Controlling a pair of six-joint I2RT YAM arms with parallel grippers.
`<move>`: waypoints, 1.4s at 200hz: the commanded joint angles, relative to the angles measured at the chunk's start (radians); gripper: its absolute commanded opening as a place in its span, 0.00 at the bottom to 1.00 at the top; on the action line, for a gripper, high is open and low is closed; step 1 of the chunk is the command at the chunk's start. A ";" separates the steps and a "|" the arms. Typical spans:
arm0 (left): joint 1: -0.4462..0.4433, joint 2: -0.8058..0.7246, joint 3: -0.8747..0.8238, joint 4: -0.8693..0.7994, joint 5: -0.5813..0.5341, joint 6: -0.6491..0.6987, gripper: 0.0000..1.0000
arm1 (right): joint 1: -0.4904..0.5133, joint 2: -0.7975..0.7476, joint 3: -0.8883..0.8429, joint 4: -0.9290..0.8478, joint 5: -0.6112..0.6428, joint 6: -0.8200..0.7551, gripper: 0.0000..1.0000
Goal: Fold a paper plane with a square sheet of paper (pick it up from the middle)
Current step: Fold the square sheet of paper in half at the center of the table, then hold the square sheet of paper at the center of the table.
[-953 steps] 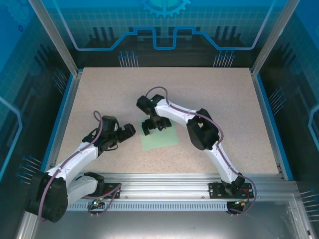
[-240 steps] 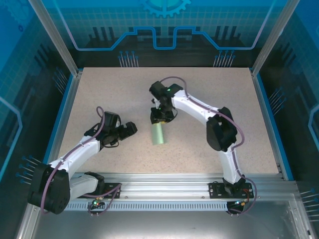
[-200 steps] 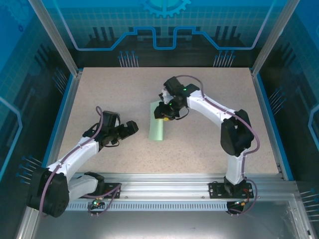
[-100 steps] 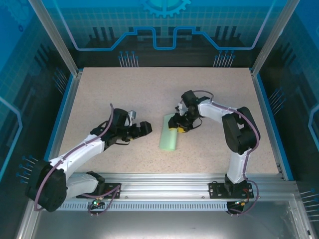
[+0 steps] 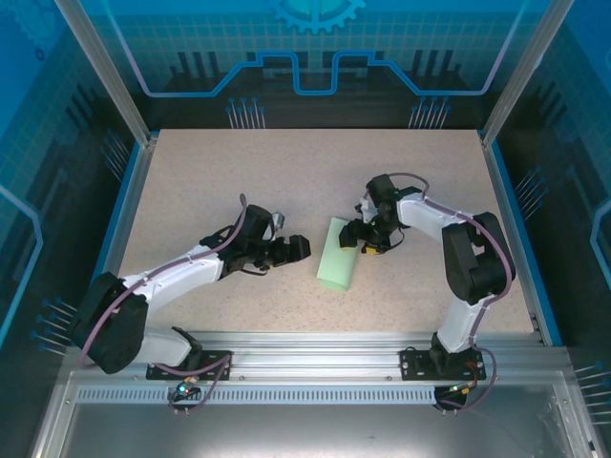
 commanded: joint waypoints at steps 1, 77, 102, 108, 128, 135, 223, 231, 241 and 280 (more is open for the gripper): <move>-0.018 0.027 0.038 0.030 -0.010 -0.022 0.88 | -0.013 -0.023 -0.022 -0.052 0.077 -0.012 0.70; -0.048 0.145 0.101 0.066 -0.008 -0.038 0.76 | 0.003 -0.019 -0.076 -0.003 0.121 0.043 0.70; -0.057 0.174 0.118 0.068 -0.005 -0.038 0.76 | -0.001 -0.017 -0.087 0.037 0.094 0.092 0.70; -0.059 0.180 0.122 0.067 -0.005 -0.039 0.76 | -0.002 -0.016 -0.089 0.057 0.071 0.107 0.70; -0.063 0.193 0.129 0.065 -0.005 -0.038 0.76 | -0.002 -0.017 -0.091 0.082 0.053 0.133 0.70; -0.063 0.193 0.130 0.065 -0.005 -0.038 0.75 | -0.002 -0.013 -0.088 0.082 0.055 0.137 0.71; -0.065 0.213 0.136 0.063 -0.005 -0.038 0.71 | 0.033 0.010 -0.054 0.068 0.056 0.144 0.73; -0.064 0.213 0.135 0.064 -0.005 -0.038 0.71 | 0.036 0.011 -0.048 0.060 0.072 0.147 0.73; -0.065 0.213 0.135 0.063 -0.004 -0.037 0.70 | 0.044 0.017 -0.036 0.044 0.094 0.152 0.72; -0.064 0.212 0.134 0.061 -0.004 -0.035 0.69 | 0.068 0.024 -0.010 0.032 0.117 0.179 0.72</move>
